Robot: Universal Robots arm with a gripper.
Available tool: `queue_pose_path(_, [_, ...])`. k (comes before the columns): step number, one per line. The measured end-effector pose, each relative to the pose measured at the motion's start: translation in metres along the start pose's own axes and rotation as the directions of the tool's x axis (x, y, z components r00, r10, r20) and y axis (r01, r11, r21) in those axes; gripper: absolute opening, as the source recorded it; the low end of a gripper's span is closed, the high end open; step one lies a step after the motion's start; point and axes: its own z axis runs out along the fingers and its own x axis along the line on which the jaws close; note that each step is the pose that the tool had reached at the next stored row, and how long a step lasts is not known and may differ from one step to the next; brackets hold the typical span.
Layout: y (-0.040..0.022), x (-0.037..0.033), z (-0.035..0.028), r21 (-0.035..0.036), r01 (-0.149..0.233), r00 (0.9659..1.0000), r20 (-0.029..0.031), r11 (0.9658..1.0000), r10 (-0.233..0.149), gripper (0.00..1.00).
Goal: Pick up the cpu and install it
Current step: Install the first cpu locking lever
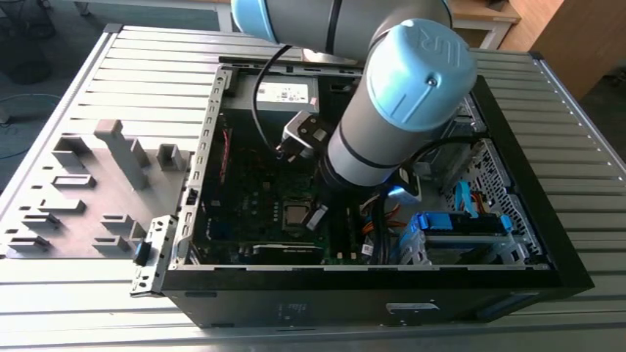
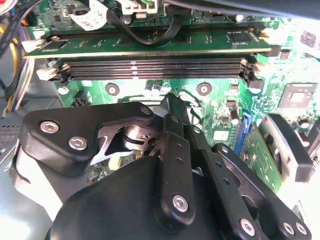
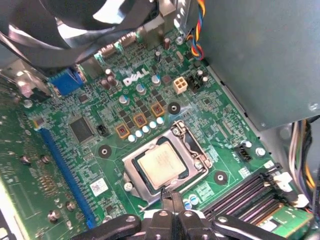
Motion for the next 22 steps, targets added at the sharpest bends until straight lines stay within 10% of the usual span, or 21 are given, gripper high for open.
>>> queue_pose_path(10, [0.0056, 0.0000, -0.0273, -0.0001, 0.000, 1.0000, 0.0001, 1.0000, 0.000, 0.11])
queue_pose_path(22, [0.0062, -0.0001, -0.0300, -0.0002, 0.000, 1.0000, 0.0002, 1.0000, 0.000, 0.11])
